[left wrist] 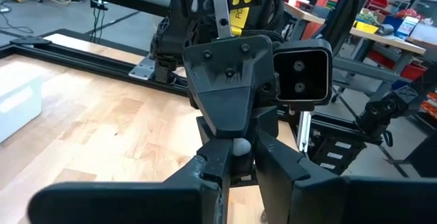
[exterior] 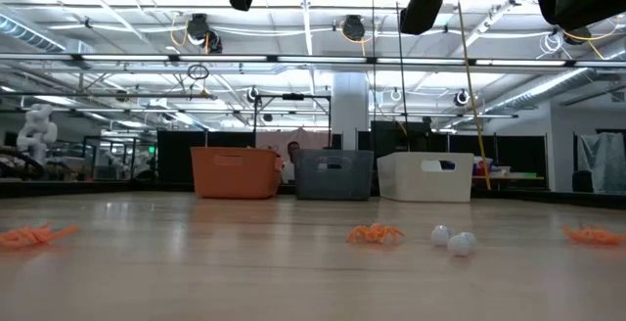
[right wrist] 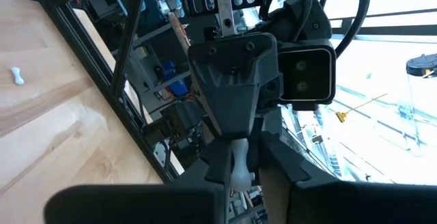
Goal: Sort Halloween decoration
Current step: Put the white bone toy into the white bin
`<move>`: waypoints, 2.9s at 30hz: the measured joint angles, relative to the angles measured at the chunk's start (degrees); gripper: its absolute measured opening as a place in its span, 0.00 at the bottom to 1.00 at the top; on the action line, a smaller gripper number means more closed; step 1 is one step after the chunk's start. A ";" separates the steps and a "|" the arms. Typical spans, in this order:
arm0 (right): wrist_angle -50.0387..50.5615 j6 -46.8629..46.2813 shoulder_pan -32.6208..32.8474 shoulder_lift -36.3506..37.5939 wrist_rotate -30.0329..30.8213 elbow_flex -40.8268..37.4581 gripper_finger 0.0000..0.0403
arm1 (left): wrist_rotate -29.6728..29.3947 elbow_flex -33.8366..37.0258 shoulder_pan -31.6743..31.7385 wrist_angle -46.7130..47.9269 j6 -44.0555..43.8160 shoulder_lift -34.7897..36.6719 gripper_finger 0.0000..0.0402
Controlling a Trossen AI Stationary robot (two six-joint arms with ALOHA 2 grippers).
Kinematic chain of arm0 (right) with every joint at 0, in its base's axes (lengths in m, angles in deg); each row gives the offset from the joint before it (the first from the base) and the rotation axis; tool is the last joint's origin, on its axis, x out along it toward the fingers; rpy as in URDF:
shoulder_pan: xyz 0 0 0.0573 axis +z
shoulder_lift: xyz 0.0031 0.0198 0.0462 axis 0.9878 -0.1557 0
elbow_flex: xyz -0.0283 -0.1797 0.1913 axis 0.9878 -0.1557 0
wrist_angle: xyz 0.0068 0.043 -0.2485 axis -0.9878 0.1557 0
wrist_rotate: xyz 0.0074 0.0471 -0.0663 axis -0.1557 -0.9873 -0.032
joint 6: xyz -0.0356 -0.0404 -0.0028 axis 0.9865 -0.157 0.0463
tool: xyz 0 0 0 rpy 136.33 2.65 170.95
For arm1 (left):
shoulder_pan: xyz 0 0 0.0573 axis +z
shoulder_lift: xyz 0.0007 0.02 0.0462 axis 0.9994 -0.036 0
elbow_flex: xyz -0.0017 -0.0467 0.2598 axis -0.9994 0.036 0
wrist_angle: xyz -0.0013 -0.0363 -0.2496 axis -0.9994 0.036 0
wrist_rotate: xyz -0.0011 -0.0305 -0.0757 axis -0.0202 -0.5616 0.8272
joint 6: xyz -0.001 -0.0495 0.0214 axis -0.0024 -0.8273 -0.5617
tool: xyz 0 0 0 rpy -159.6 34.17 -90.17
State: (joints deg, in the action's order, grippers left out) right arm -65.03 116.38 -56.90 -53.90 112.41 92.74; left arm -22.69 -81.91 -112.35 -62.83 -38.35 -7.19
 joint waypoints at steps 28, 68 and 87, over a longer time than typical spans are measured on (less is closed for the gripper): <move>-0.45 1.86 1.57 0.00 0.14 0.15 0.05 | 5.85 0.00 0.08 1.70 -1.55 1.57 0.16; 3.58 -1.89 2.22 0.09 2.05 0.02 0.01 | 0.44 0.11 -1.60 28.40 2.51 9.40 0.36; 3.70 15.95 0.32 0.07 2.09 0.02 0.01 | -13.69 0.11 0.44 36.01 10.98 9.40 0.36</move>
State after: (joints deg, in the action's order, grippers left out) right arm -61.34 132.33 -56.58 -53.84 114.50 92.76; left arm -36.37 -81.80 -111.92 -26.82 -27.37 2.21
